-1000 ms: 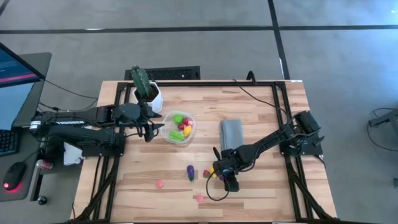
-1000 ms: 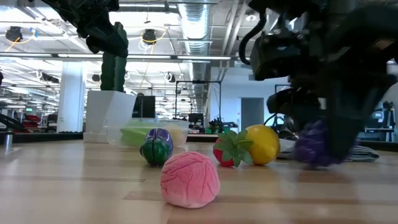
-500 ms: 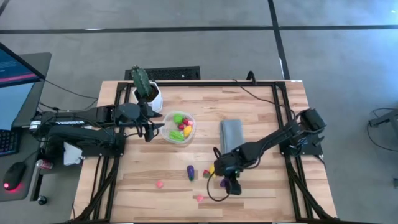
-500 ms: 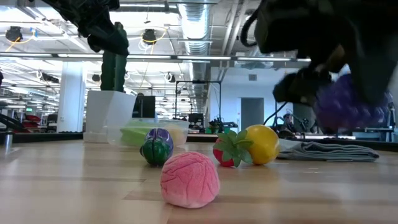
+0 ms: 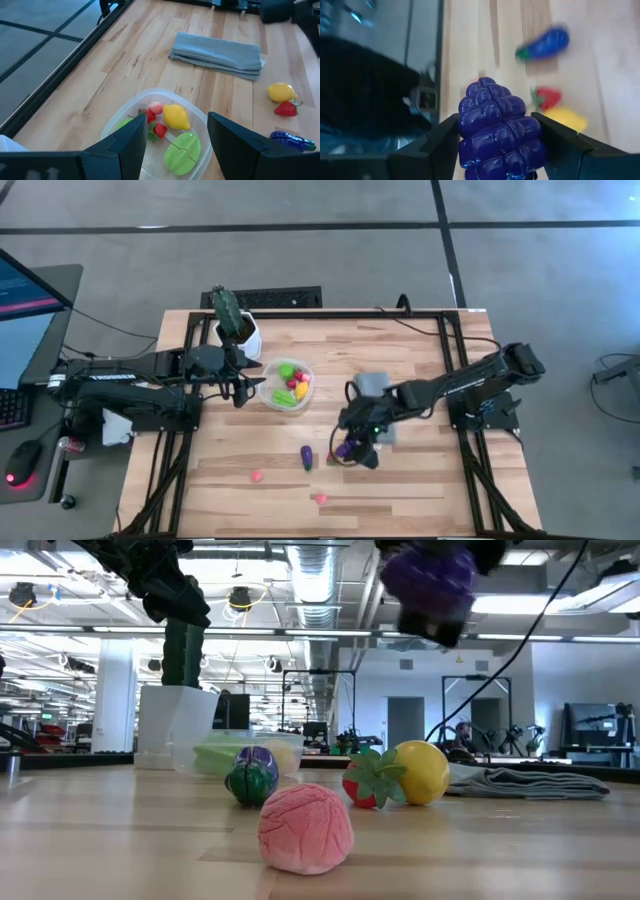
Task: Pick and placing Produce into tupperware
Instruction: Put the blue grapes into the transparent container
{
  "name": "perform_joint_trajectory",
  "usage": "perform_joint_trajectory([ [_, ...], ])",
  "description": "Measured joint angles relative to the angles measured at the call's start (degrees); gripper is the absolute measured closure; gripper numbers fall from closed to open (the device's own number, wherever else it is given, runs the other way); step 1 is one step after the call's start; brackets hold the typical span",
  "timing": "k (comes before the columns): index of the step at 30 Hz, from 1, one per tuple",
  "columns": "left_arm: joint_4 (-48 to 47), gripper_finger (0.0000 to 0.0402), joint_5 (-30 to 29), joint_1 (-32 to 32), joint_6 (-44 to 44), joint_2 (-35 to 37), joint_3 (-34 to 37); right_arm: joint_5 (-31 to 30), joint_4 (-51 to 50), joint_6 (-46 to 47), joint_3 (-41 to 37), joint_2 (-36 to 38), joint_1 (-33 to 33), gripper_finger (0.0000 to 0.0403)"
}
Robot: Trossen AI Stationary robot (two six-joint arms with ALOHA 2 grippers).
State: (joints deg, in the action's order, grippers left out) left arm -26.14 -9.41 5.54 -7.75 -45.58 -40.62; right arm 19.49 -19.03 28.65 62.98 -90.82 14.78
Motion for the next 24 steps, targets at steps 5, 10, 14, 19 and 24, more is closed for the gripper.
perform_joint_trajectory([
  [5,0.0,0.0202,0.0,0.0,0.0,0.0,0.0,0.0,6.1,0.0,0.0,1.8,-3.4,0.0147],
  [10,-0.1,0.0202,0.0,0.0,0.0,0.0,0.0,0.1,12.5,-0.1,0.1,2.3,-6.3,0.0147],
  [14,-0.1,0.0202,0.0,0.0,0.0,0.0,0.0,0.2,16.0,-1.4,0.0,1.8,-8.6,0.0147],
  [19,0.0,0.0202,0.0,0.0,-0.1,0.0,0.0,-0.4,19.6,-3.8,0.1,1.5,-12.3,0.0147],
  [24,0.6,0.0202,-0.1,0.0,-0.1,0.0,0.0,-5.3,19.6,-7.6,0.0,1.5,-16.0,0.0147],
])
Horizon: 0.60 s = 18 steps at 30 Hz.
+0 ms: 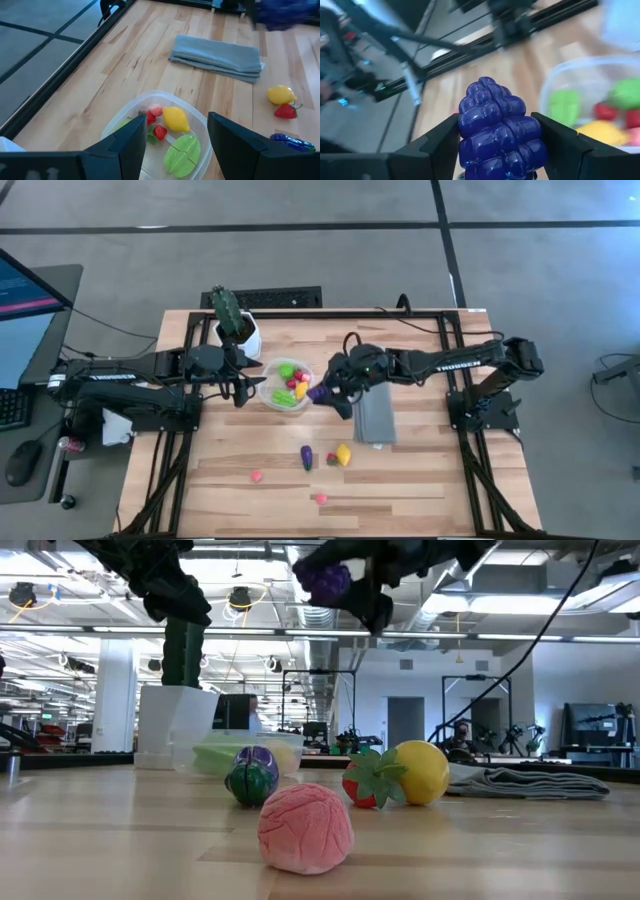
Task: Pick and placing Produce into tupperware
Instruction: Put the blue grapes into the transparent container
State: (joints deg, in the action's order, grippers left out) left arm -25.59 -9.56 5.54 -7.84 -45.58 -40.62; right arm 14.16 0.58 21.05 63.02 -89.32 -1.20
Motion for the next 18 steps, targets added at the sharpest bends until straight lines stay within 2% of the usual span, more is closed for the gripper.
perform_joint_trajectory([
  [12,3.9,0.0202,-0.2,0.0,0.5,0.0,0.0,-6.3,4.3,-4.6,0.0,-0.1,-6.2,0.0147],
  [18,7.1,0.0202,-0.3,0.0,1.5,0.0,0.0,-6.7,11.1,-4.7,0.0,-5.5,-7.0,0.0147],
])
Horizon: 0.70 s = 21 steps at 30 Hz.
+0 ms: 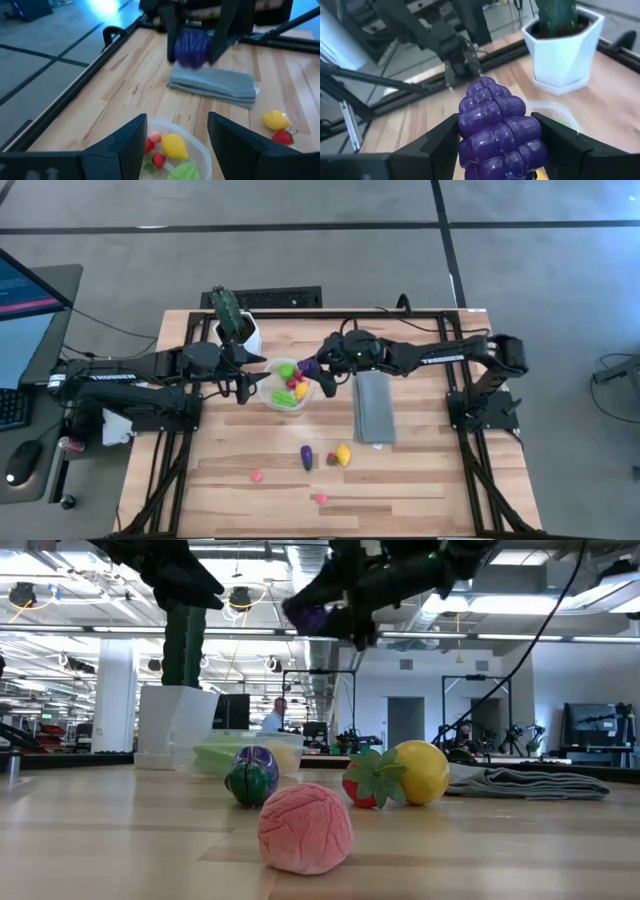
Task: Pick and placing Produce into tupperware
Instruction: Put the blue grapes into the transparent container
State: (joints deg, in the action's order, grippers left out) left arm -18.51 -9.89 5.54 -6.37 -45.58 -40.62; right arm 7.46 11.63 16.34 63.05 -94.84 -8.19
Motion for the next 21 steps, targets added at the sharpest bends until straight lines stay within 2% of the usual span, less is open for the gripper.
perform_joint_trajectory([
  [9,2.4,0.0202,0.0,0.0,0.0,0.2,0.0,0.2,6.9,3.1,1.8,-11.1,0.2,0.0147],
  [17,3.7,0.0202,0.0,0.0,0.0,2.4,0.0,0.2,6.5,3.2,10.6,-20.8,0.2,0.0147],
  [21,3.7,0.0202,0.0,0.0,-0.1,4.7,0.0,0.2,2.7,2.9,15.6,-24.7,-0.2,0.0147],
])
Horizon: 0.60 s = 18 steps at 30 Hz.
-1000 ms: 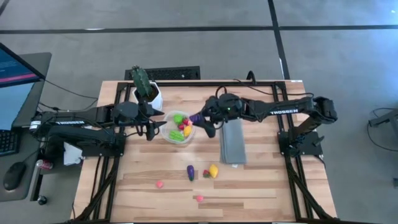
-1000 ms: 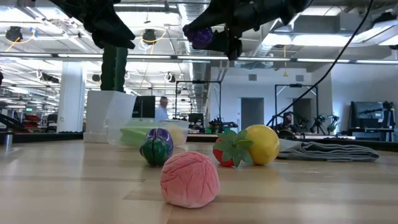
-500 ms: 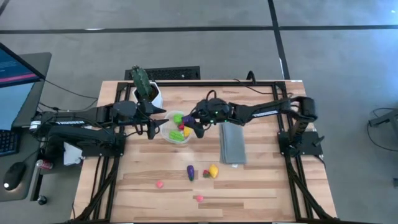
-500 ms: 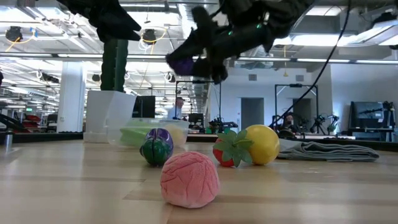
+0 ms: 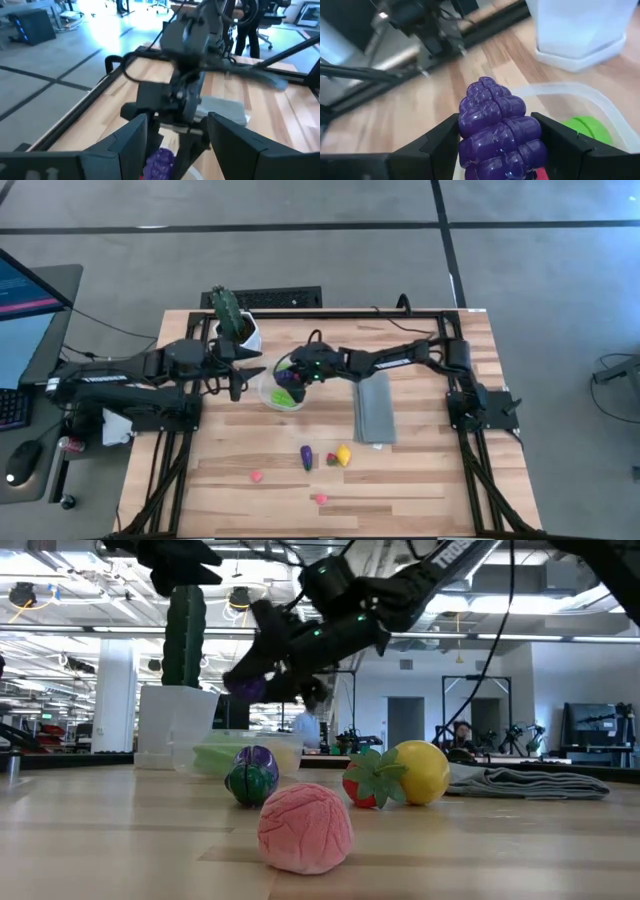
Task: Pick and placing Produce into tupperware
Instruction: Put the blue grapes into the transparent container
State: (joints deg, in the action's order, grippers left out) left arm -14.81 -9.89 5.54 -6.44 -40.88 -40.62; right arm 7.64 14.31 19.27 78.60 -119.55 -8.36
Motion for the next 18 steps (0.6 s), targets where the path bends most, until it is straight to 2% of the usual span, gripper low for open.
perform_joint_trajectory([
  [10,-0.3,0.0202,-2.6,0.0,-0.2,6.6,0.0,0.0,-10.8,-2.6,11.4,-7.0,-0.4,0.0147],
  [18,-0.3,0.0202,-4.3,0.0,-0.2,10.0,0.0,2.8,-20.6,-3.3,20.2,-12.5,-0.4,0.0147],
])
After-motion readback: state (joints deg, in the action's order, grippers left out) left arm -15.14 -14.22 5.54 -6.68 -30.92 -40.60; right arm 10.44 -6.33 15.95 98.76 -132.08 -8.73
